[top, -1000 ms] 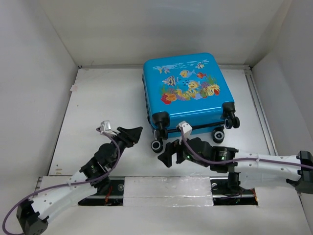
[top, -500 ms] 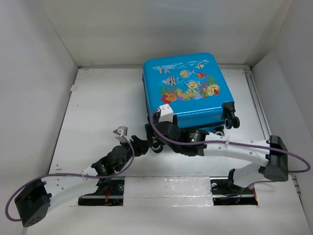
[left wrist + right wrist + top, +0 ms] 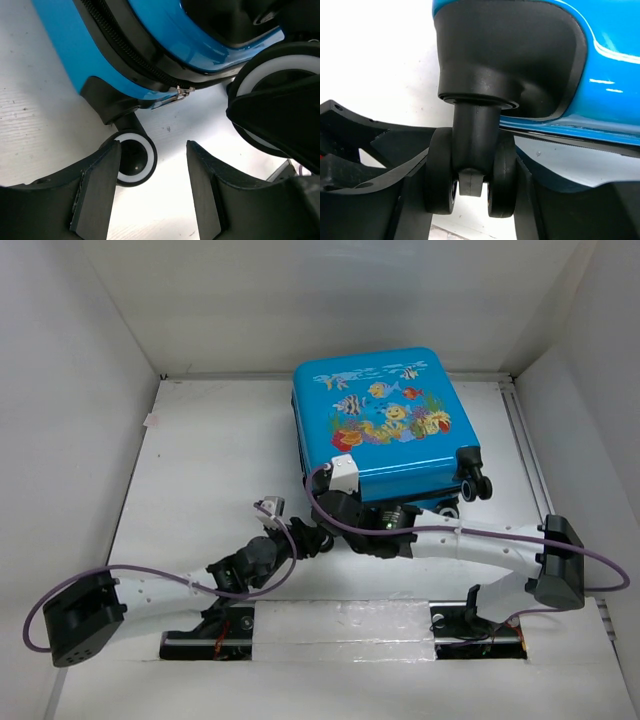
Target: Pack the luggage
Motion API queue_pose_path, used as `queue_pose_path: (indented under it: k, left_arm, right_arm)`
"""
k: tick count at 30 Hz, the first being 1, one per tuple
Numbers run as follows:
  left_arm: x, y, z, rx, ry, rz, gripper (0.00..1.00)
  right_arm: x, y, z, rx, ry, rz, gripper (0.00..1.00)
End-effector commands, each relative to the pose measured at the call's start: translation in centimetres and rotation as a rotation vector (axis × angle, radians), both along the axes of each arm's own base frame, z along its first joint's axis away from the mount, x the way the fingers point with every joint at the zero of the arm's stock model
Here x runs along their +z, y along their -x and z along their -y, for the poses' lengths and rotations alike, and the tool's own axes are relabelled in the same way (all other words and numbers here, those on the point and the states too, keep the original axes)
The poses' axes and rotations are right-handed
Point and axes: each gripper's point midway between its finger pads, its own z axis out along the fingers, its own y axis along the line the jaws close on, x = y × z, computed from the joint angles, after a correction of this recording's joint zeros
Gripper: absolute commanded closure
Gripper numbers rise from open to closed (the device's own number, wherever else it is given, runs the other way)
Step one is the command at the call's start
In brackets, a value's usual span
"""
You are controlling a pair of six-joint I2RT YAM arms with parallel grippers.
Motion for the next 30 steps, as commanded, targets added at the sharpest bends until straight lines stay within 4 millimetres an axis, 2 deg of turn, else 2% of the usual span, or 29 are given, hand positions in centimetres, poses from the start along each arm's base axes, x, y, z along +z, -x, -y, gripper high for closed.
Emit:
queue_pose_path:
  k: [1, 2, 3, 5, 11, 17, 18, 19, 20, 21, 22, 23, 27, 28, 30]
  left_arm:
    - [2.8, -1.1, 0.7, 0.031, 0.046, 0.073, 0.5]
    - [3.4, -1.1, 1.1, 0.021, 0.057, 0.086, 0.5]
    - [3.0, -0.9, 1.4, 0.007, 0.042, 0.087, 0.5]
    - [3.6, -1.2, 1.7, 0.02, 0.027, 0.109, 0.5]
    - [5.1, -2.3, 2.9, 0.066, 0.03, 0.169, 0.51]
    - [4.5, -4.0, 2.6, 0.161, -0.009, 0.211, 0.51]
    - [5.4, -4.2, 3.0, 0.165, 0.028, 0.224, 0.51]
    - [5.3, -4.2, 3.1, 0.166, 0.03, 0.225, 0.51]
    - [5.4, -4.0, 3.6, 0.155, 0.02, 0.242, 0.52]
    - [5.5, -4.1, 3.3, 0.193, 0.017, 0.25, 0.52]
    - [6.3, -4.1, 3.6, 0.207, 0.034, 0.264, 0.52]
    - [6.7, -4.0, 4.1, 0.198, 0.038, 0.274, 0.55]
    - [6.7, -3.7, 4.4, 0.229, 0.045, 0.281, 0.57]
    - [6.7, -4.1, 4.1, 0.267, 0.039, 0.278, 0.57]
    - [6.9, -4.6, 3.8, 0.312, 0.052, 0.279, 0.57]
  right_arm:
    - [3.6, -1.4, -0.5, -0.003, -0.079, 0.075, 0.84]
    - [3.2, -1.5, -0.5, 0.002, -0.063, 0.074, 0.9]
    - [3.9, -1.8, -0.9, 0.01, -0.082, 0.077, 0.94]
    - [4.2, -1.5, -1.6, 0.052, -0.096, 0.076, 1.0]
    - [5.2, -1.0, -3.3, 0.143, -0.154, 0.067, 1.0]
    - [6.6, -0.2, -4.5, 0.219, -0.22, 0.067, 1.0]
    - [6.2, 0.2, -4.7, 0.241, -0.218, 0.05, 1.0]
    - [6.7, 0.3, -4.8, 0.251, -0.236, 0.053, 1.0]
    - [6.2, 0.6, -4.8, 0.261, -0.23, 0.042, 1.0]
    - [6.8, 0.8, -5.0, 0.274, -0.252, 0.045, 1.0]
    - [5.8, 1.0, -4.9, 0.281, -0.237, 0.031, 1.0]
    - [6.3, 1.1, -5.1, 0.294, -0.264, 0.037, 1.0]
    - [5.9, 1.4, -5.1, 0.297, -0.264, 0.023, 1.0]
    - [6.5, 1.5, -5.3, 0.307, -0.285, 0.029, 1.0]
    - [6.0, 2.0, -5.3, 0.328, -0.289, 0.016, 1.0]
